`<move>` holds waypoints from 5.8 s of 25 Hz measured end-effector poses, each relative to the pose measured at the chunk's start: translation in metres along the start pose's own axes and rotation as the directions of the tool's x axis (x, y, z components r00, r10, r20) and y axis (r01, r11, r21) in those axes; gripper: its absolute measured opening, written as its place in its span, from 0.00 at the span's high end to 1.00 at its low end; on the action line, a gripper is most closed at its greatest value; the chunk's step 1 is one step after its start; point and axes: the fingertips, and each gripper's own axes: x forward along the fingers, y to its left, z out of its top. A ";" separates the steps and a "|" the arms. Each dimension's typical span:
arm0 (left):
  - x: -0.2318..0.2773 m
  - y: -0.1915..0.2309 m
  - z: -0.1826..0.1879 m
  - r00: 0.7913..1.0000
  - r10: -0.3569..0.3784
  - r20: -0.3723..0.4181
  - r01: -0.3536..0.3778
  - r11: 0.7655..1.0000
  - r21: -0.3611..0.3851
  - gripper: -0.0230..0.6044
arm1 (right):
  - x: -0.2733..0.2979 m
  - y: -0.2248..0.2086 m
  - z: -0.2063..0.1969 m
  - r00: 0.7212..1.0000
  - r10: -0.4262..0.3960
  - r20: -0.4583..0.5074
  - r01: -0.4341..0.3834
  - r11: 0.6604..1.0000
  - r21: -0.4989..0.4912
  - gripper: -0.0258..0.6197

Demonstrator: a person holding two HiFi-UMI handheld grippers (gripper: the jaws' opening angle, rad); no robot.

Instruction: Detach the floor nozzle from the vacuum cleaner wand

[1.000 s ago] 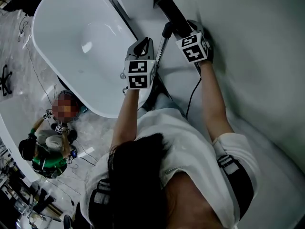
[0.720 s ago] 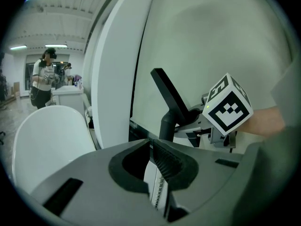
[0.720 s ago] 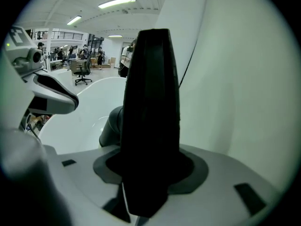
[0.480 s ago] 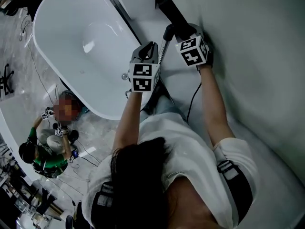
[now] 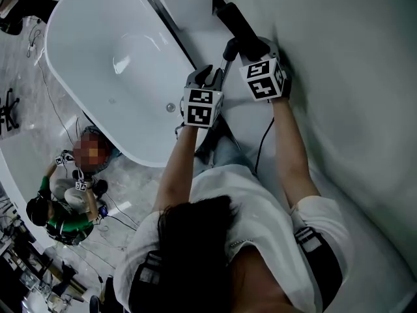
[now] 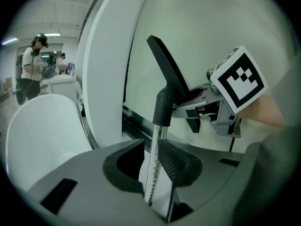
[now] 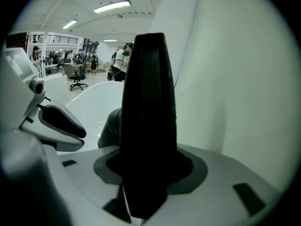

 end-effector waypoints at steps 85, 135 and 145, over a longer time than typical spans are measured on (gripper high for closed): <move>0.060 -0.025 -0.016 0.974 -0.222 0.052 0.226 0.971 -0.074 0.70 | -0.092 -0.036 0.053 0.962 -0.044 0.270 -0.049 0.943 0.329 0.63; -0.271 0.007 -0.011 0.938 0.037 0.344 -0.017 0.998 -0.061 0.96 | -0.227 0.170 0.000 0.941 -0.220 0.257 0.074 0.875 0.479 0.63; -0.272 -0.017 -0.043 0.946 -0.039 0.321 0.050 0.998 -0.026 0.96 | -0.246 0.205 -0.024 0.930 -0.291 0.226 0.138 0.844 0.518 0.63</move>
